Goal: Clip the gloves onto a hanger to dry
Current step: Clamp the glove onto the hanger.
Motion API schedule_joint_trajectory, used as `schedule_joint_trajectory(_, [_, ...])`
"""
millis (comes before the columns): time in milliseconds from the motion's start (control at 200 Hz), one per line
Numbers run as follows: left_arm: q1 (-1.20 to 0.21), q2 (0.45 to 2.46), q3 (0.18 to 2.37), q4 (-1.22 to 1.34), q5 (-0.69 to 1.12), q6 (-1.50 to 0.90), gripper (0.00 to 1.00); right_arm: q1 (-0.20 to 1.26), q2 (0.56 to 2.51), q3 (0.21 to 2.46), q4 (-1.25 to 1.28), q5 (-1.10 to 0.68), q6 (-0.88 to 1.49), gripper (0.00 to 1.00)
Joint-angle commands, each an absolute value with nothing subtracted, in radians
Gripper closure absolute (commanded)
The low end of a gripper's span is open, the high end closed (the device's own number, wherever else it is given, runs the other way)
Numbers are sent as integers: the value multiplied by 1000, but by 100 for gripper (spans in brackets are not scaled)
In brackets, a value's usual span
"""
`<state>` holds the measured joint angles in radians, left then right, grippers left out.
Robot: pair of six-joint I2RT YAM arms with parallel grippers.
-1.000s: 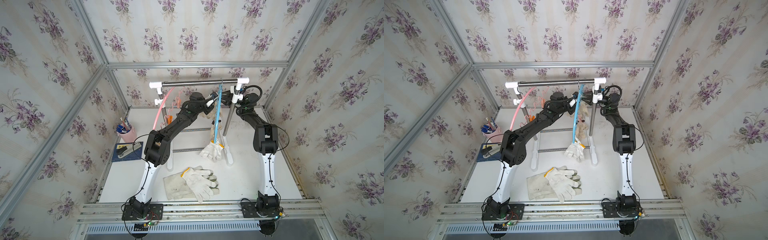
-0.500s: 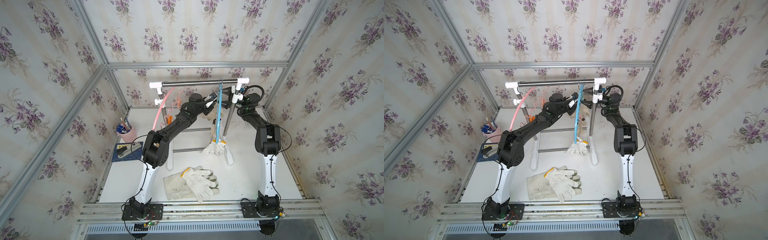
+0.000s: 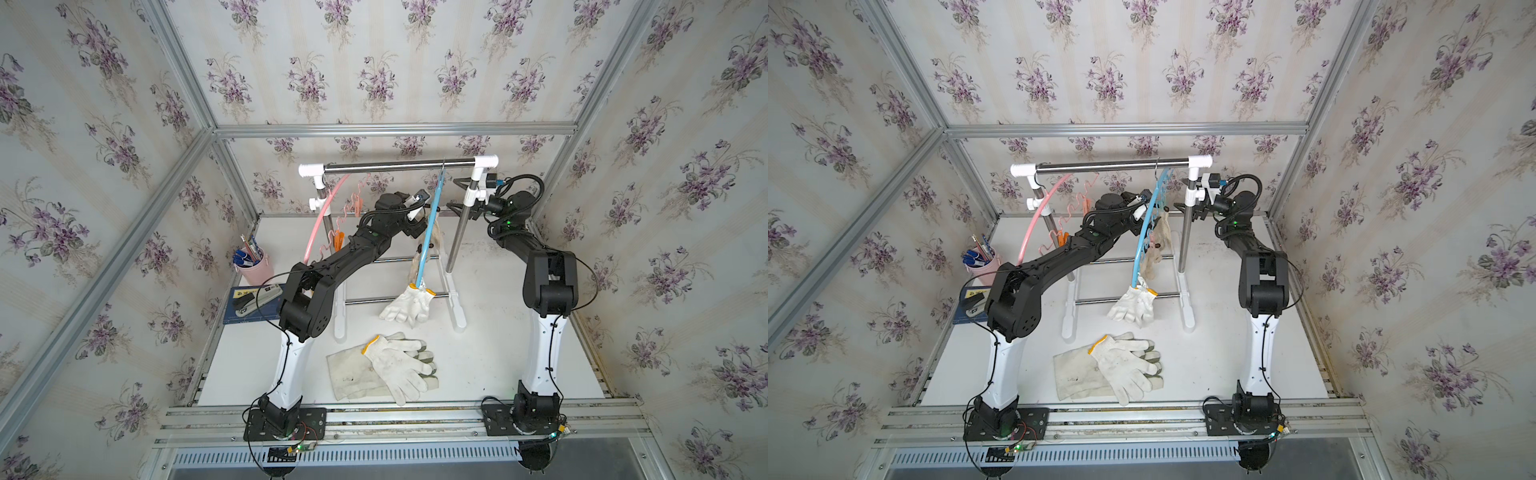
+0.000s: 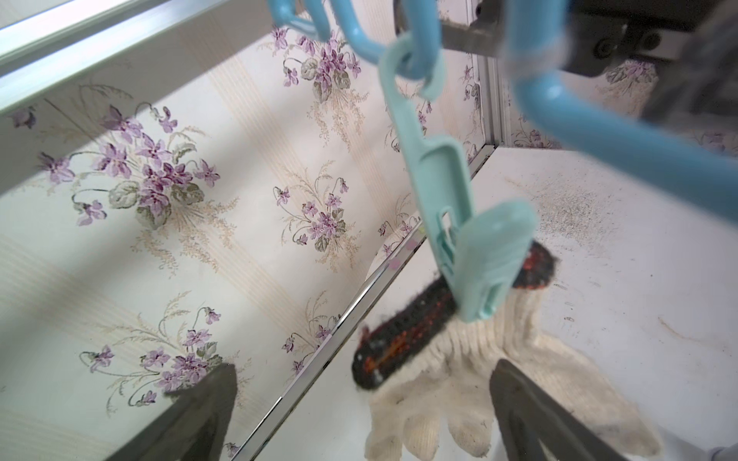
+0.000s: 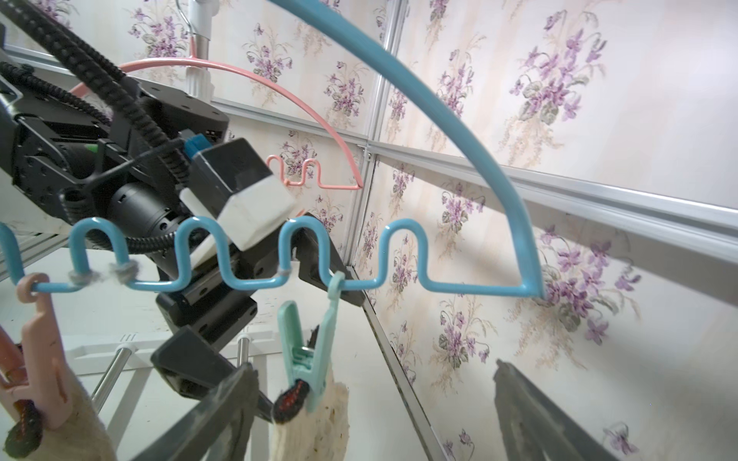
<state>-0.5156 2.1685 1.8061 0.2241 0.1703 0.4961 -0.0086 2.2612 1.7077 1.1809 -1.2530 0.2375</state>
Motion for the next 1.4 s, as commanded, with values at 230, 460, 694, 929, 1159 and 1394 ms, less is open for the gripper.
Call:
schedule_joint_trajectory(230, [-545,2037,1567,290,94,571,0,-32,2086,1458,987,-1058,-12,8])
schedule_joint_trajectory(460, [-566,1931,1347,306,-31,515,0,-42,1953,1314,808,-768,-55,7])
schedule_joint_trajectory(694, [-603,1777,1155,302,-123,442,0,-52,1785,1071,750,-404,20,7])
schedule_joint_trajectory(929, [-678,1567,978,283,-206,434,0,-25,1514,829,662,-227,-9,8])
schedule_joint_trajectory(1159, [-748,1259,810,228,-232,360,0,60,1253,705,498,-128,-41,9])
schedule_joint_trajectory(1394, [-796,962,835,-36,-86,279,0,229,1015,725,306,-128,-87,14])
